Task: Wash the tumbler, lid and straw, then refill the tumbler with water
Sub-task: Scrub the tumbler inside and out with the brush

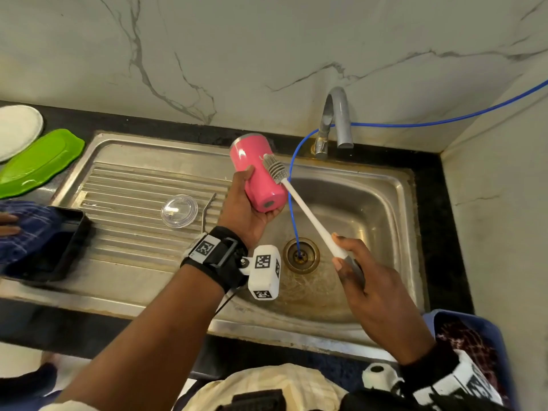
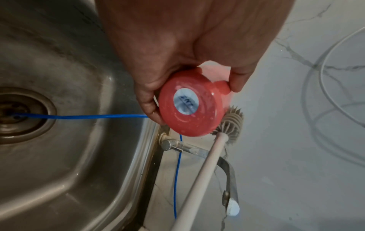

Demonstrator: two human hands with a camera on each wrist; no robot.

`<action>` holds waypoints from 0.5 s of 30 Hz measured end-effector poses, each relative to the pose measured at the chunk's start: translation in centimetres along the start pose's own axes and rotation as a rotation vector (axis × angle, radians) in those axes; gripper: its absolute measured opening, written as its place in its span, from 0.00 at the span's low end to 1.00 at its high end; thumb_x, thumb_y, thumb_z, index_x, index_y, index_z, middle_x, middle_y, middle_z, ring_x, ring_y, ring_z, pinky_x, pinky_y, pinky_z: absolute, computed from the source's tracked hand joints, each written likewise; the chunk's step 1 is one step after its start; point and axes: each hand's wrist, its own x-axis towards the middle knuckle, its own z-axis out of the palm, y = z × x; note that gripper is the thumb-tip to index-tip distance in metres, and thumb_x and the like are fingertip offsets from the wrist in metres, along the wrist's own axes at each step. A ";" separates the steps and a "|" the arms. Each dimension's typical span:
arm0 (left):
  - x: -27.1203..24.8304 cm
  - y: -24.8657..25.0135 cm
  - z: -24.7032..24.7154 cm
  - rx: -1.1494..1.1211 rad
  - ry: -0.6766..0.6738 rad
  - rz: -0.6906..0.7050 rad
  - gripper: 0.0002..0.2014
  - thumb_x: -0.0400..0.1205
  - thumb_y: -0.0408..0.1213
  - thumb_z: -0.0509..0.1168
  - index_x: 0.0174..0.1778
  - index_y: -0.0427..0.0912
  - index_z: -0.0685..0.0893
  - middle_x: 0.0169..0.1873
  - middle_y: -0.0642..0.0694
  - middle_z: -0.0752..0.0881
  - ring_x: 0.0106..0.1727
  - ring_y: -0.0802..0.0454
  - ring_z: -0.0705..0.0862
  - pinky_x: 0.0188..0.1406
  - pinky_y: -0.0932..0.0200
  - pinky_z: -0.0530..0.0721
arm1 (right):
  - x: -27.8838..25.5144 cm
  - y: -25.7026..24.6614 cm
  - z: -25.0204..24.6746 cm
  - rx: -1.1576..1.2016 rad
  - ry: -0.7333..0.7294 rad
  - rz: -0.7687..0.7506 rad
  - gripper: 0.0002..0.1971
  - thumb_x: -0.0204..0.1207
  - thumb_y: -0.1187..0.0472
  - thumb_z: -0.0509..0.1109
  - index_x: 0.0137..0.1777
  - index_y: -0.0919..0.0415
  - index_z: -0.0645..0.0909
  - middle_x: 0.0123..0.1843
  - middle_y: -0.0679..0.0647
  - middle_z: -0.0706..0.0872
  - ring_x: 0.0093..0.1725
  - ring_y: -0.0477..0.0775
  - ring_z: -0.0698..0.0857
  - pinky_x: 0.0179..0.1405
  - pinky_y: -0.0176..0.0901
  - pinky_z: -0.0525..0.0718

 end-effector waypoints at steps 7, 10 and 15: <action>0.6 1.0 0.1 0.026 0.004 0.077 0.33 0.84 0.53 0.72 0.81 0.37 0.74 0.66 0.34 0.87 0.63 0.38 0.89 0.57 0.39 0.91 | -1.5 0.2 0.2 0.040 -0.015 -0.020 0.18 0.88 0.44 0.62 0.76 0.33 0.74 0.33 0.50 0.81 0.25 0.50 0.77 0.24 0.40 0.75; 0.5 1.0 0.2 0.103 -0.015 0.082 0.27 0.88 0.51 0.68 0.78 0.37 0.76 0.62 0.36 0.89 0.61 0.40 0.90 0.62 0.40 0.91 | -1.6 0.5 0.0 0.059 -0.018 0.014 0.18 0.86 0.42 0.62 0.75 0.30 0.74 0.32 0.59 0.80 0.26 0.57 0.77 0.25 0.50 0.77; 0.0 -0.3 0.7 0.067 -0.024 0.021 0.31 0.86 0.51 0.72 0.79 0.36 0.75 0.66 0.33 0.89 0.65 0.37 0.90 0.66 0.38 0.87 | 0.0 0.7 -0.1 0.011 0.036 -0.006 0.18 0.89 0.51 0.64 0.78 0.40 0.76 0.29 0.48 0.78 0.23 0.47 0.74 0.24 0.35 0.71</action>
